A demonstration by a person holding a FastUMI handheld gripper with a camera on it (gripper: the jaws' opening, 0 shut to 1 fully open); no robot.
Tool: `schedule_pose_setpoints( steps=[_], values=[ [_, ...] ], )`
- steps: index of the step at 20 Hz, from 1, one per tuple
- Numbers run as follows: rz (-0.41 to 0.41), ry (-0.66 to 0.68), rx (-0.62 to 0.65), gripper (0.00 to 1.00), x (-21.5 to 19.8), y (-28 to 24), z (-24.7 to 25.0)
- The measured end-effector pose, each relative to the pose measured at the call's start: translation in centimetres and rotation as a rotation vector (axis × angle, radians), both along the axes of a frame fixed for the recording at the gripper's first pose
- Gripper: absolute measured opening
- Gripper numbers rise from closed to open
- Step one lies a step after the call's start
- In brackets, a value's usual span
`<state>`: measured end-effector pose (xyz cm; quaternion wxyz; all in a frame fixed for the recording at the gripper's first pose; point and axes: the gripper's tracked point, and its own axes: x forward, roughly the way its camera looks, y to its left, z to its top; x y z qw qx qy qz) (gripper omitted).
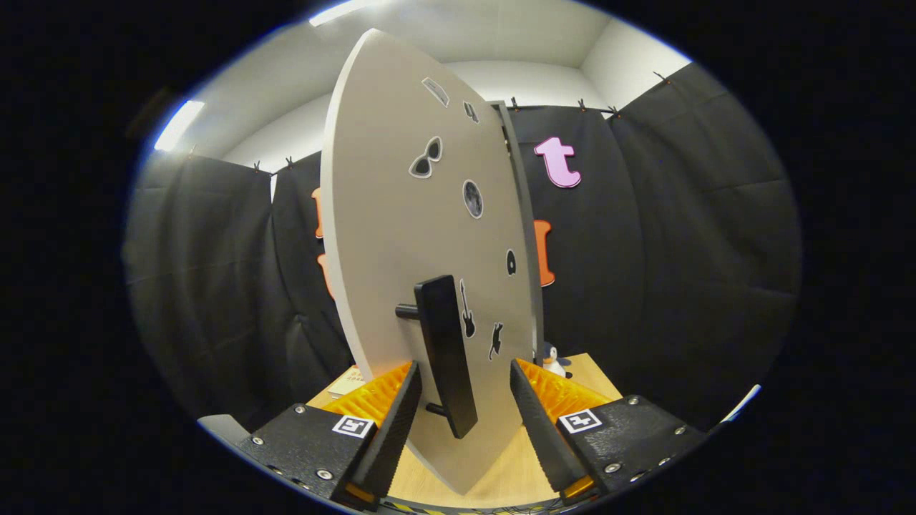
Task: Open the shoe cabinet door, grab the shoes and put them into the shoe cabinet, then close the shoe cabinet door.
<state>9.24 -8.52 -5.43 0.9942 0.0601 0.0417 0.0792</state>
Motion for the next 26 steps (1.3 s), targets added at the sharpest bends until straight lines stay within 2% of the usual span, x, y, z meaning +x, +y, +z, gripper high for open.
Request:
schedule_pose_setpoints(
  steps=[7,15,26],
  values=[
    [0.086,-0.014,0.038,0.8,2.5,4.3,0.4],
    [0.107,-0.038,-0.053,0.86,5.8,9.5,0.9],
    [0.149,-0.039,-0.018,0.84,10.2,14.2,0.5]
  ],
)
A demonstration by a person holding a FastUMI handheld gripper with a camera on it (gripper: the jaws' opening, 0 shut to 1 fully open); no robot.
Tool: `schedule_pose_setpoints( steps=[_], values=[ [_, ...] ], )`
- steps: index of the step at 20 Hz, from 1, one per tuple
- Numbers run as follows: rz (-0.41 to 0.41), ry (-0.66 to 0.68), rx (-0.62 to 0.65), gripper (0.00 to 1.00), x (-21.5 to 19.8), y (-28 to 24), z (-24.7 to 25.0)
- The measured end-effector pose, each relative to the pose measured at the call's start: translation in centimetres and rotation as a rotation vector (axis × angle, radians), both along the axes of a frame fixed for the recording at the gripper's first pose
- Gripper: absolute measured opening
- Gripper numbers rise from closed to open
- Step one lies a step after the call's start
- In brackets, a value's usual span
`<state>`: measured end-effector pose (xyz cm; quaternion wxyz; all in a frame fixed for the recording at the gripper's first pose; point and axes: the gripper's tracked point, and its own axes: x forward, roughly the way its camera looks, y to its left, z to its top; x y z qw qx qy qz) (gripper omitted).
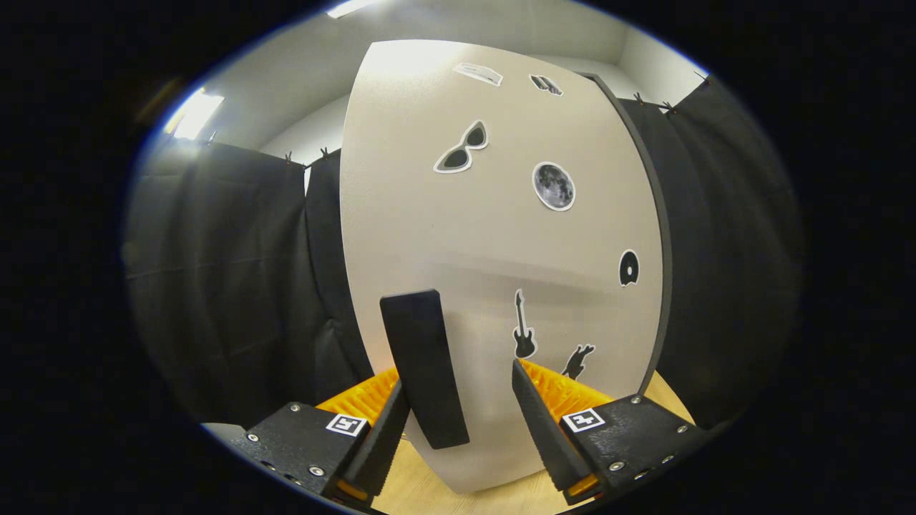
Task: Open the shoe cabinet door, grab the shoes and put them into the shoe cabinet, then close the shoe cabinet door.
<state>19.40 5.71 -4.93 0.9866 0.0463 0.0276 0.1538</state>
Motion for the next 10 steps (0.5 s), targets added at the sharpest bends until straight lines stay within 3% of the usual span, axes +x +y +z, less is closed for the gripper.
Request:
schedule_pose_setpoints(
  steps=[10],
  values=[
    [-0.005,-0.005,-0.065,0.82,3.3,3.3,0.5]
  ],
)
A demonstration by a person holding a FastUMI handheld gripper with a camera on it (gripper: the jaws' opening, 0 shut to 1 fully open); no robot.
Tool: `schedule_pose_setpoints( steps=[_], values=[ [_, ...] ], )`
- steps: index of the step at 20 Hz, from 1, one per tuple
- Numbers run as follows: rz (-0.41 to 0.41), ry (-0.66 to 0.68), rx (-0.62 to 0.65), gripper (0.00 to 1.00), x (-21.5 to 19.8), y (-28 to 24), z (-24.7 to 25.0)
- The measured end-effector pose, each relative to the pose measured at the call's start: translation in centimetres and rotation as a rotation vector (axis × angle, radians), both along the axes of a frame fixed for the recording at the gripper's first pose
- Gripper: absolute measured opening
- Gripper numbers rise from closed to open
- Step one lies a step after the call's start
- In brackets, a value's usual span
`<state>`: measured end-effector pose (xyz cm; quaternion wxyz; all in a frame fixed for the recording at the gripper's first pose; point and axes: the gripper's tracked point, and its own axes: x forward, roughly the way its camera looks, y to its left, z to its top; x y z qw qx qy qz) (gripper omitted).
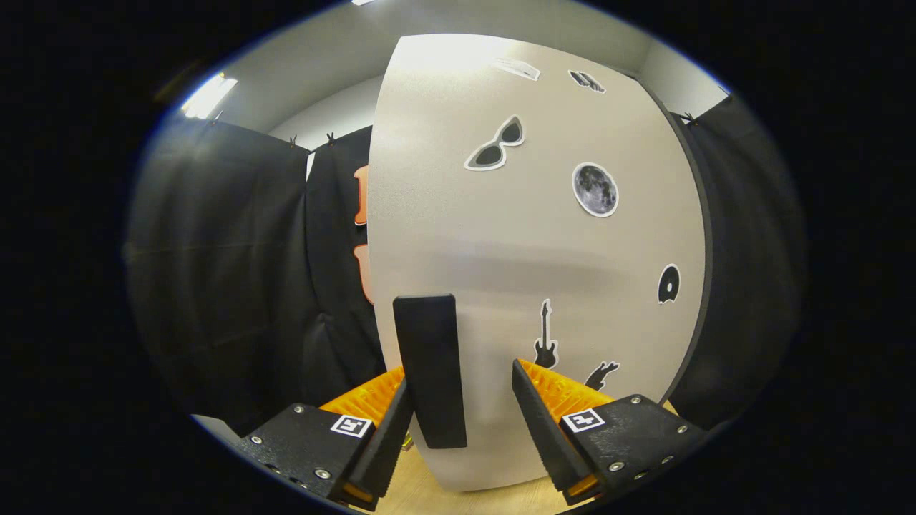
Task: Open the shoe cabinet door, grab the shoes and put them into the shoe cabinet, then close the shoe cabinet door.
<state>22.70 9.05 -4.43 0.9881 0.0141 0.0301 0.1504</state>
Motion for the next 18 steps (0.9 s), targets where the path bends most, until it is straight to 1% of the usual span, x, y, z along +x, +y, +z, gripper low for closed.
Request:
schedule_pose_setpoints(
  steps=[5,12,18],
  values=[
    [-0.007,-0.005,-0.013,0.82,1.9,1.0,0.0],
    [-0.03,-0.005,-0.018,0.86,4.2,1.3,-0.1],
    [-0.04,0.002,-0.018,0.87,5.0,1.7,-0.1]
  ],
)
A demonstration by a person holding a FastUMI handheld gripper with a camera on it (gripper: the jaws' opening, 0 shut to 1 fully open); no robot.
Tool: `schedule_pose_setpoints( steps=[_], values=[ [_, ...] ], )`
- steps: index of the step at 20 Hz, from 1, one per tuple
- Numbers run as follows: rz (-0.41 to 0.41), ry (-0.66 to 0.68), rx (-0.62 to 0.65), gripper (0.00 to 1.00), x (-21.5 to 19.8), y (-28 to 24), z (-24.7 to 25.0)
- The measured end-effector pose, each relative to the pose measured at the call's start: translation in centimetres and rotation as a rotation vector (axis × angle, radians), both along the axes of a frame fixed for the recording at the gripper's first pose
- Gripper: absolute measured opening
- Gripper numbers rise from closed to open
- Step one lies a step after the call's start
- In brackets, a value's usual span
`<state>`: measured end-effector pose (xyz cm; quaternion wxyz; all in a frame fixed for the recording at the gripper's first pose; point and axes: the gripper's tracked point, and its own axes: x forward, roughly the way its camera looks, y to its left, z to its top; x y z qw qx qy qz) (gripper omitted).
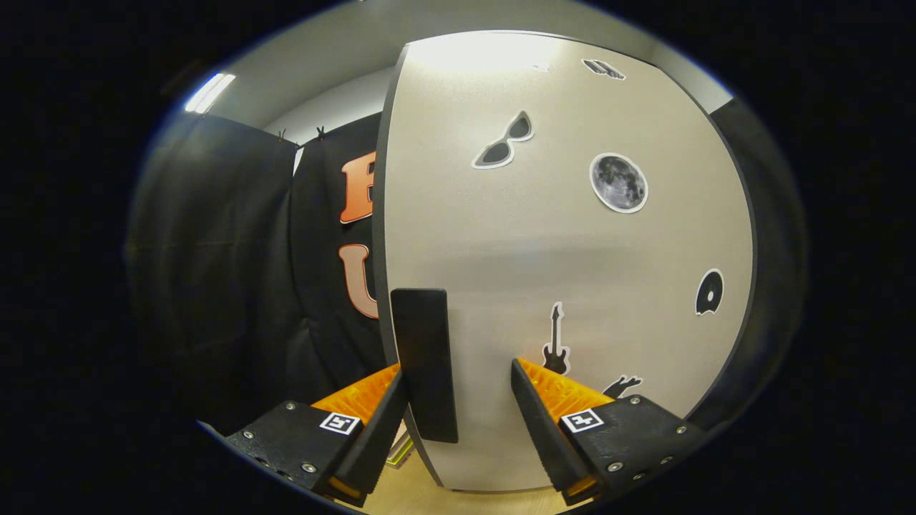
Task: Open the shoe cabinet door, grab the shoes and put them into the shoe cabinet, then close the shoe cabinet door.
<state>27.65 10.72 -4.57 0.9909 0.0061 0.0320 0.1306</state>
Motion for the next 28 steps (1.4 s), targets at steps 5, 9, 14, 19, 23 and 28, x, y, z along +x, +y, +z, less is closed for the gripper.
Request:
schedule_pose_setpoints(
  steps=[5,9,14,19,23,28],
  values=[
    [0.023,0.011,0.037,0.87,-0.1,0.3,0.4],
    [0.027,-0.013,0.07,0.87,-2.1,-0.2,1.9],
    [0.001,-0.014,0.048,0.87,-7.2,-1.5,3.0],
    [-0.036,-0.031,0.006,0.87,-13.5,-3.1,5.3],
    [-0.065,-0.053,0.015,0.87,-18.7,-4.2,7.3],
    [-0.146,-0.07,0.01,0.88,-24.2,-7.2,8.5]
  ],
)
